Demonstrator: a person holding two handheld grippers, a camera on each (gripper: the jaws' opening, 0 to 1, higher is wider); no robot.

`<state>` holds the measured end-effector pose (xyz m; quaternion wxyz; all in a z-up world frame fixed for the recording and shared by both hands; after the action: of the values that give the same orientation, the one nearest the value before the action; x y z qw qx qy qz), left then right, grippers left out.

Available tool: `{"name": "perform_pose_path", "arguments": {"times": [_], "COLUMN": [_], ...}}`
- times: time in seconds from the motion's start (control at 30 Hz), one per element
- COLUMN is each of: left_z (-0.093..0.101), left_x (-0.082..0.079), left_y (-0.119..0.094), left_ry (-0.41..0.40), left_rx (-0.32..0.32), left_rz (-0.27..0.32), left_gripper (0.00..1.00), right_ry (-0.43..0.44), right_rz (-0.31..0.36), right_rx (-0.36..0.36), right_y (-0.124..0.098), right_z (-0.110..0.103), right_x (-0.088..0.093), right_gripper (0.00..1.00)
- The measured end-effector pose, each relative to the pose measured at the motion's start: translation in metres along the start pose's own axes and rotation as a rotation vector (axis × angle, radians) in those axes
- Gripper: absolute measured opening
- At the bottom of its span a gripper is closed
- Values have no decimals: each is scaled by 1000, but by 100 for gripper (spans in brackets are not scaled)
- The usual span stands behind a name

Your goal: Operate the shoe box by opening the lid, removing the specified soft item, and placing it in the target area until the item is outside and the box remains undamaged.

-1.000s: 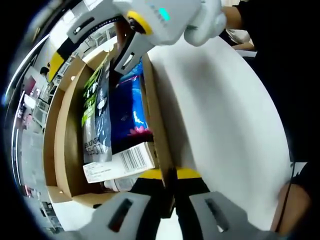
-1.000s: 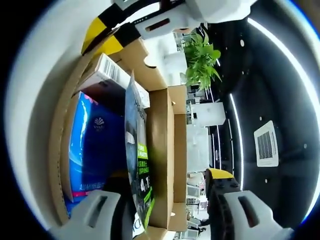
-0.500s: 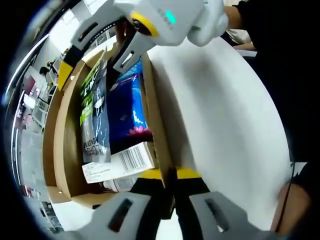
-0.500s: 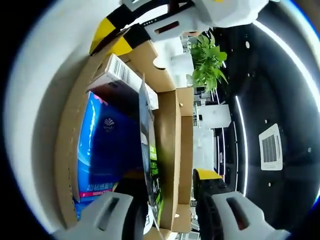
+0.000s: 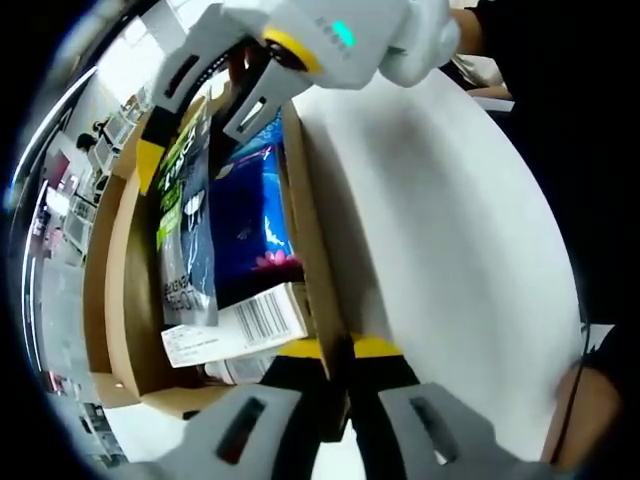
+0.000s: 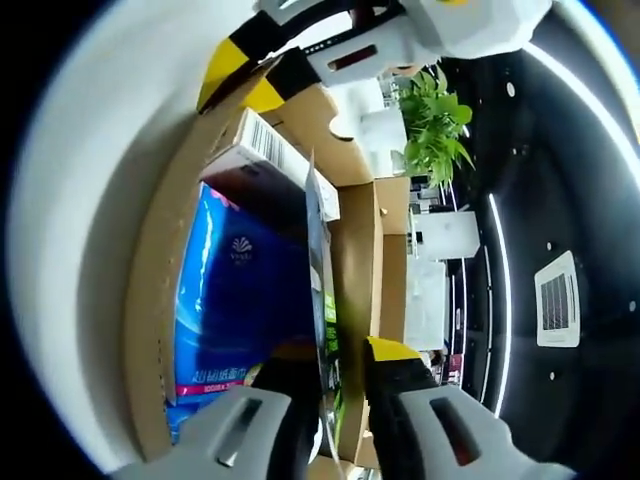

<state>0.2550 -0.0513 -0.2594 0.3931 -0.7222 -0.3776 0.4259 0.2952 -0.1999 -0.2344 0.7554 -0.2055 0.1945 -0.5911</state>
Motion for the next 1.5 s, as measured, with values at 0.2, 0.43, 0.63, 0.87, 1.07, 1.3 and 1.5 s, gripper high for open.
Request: {"name": "perform_pose_path", "arguments": {"times": [0.2,0.43,0.63,0.87,1.07,1.3,1.5], "left_z": [0,0,0,1,1,1,1], "left_x": [0,0,0,0,1,1,1], "left_y": [0,0,0,0,0,0,0], "left_ry": [1,1,3,4,4,3,3], "left_rx": [0,0,0,0,0,-1,-2], "left_rz": [-1,-2,-2,-4,-8,-13,-14], "left_gripper": [5,5,5,5,5,5,5], "right_ry": [2,7,20,32,35,17,15], "right_rz": [-2,-4,-3,-4,-10,-18,-18], "right_rx": [-15,-33,-33,-29,-23,-10,0], "right_y": [1,1,1,0,-1,-1,-1], "right_z": [-2,-4,-5,-5,-5,-4,-4], "right_x": [0,1,1,1,1,1,1], "right_gripper": [9,3,2,2,2,1,1]}}
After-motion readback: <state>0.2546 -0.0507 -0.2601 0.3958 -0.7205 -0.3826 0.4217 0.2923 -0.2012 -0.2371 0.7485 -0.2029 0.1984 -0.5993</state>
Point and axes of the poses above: the point that each gripper's makers call its tool centre point, and the gripper's own axes: y roughly forward along the fingers, z roughly to its right, x roughly out of its underside, the point moved 6 cm from there along -y, roughly backward along the fingers, and after that the axes turned 10 degrees about -x, right-handed, at the moved point
